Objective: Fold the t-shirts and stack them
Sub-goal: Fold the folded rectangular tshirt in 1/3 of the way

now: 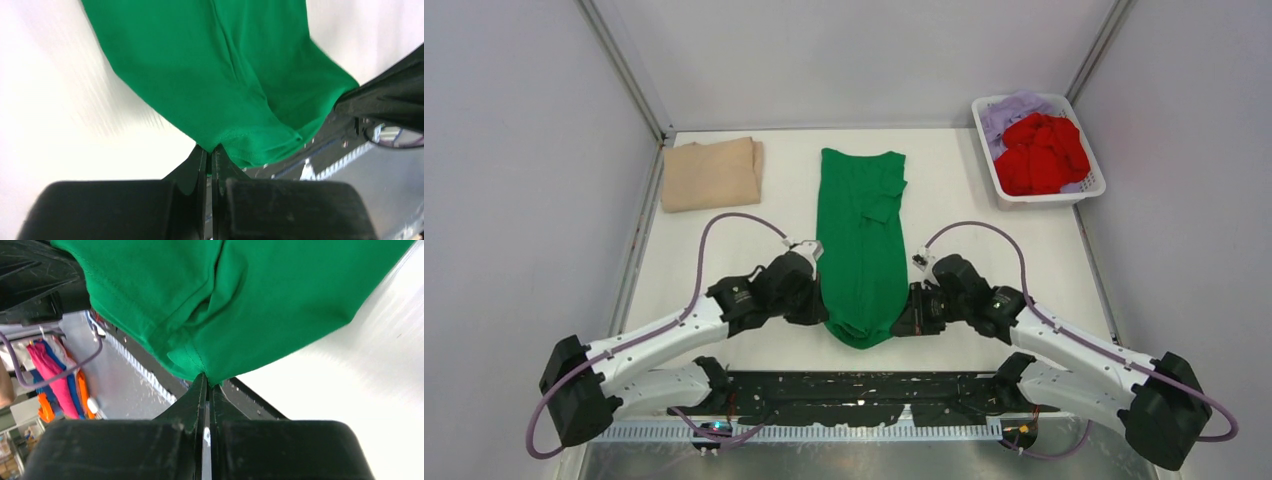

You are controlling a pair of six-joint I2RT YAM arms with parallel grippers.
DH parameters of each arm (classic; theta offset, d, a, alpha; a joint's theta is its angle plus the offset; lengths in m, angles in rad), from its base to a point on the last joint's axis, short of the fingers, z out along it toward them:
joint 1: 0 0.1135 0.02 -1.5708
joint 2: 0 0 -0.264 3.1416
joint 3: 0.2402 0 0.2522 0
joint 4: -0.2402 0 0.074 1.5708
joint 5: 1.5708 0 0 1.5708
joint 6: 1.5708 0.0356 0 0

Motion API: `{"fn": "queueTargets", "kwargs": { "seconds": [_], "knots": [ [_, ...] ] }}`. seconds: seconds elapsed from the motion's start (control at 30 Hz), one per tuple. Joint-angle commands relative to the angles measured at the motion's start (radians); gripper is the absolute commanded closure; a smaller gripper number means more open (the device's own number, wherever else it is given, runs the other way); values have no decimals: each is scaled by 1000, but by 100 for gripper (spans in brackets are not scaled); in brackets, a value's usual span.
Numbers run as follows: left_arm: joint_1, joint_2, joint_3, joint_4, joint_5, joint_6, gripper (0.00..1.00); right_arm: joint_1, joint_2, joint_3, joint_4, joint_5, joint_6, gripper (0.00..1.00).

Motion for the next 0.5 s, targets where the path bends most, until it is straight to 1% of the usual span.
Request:
{"fn": "queueTargets", "kwargs": {
  "seconds": [0.0,0.2,0.23,0.37,0.47],
  "knots": [
    [90,82,96,15,-35,79,100,-57,82,98,53,57,-73,95],
    [213,222,201,56,13,151,100,-191,213,171,144,-14,-97,95],
    [236,247,220,58,40,162,100,-220,225,185,154,-25,-103,95],
    [299,362,314,45,62,203,100,-292,318,243,200,-35,-118,95],
    [345,450,383,41,112,220,100,-332,371,293,229,-41,-127,95]
  ]
}}
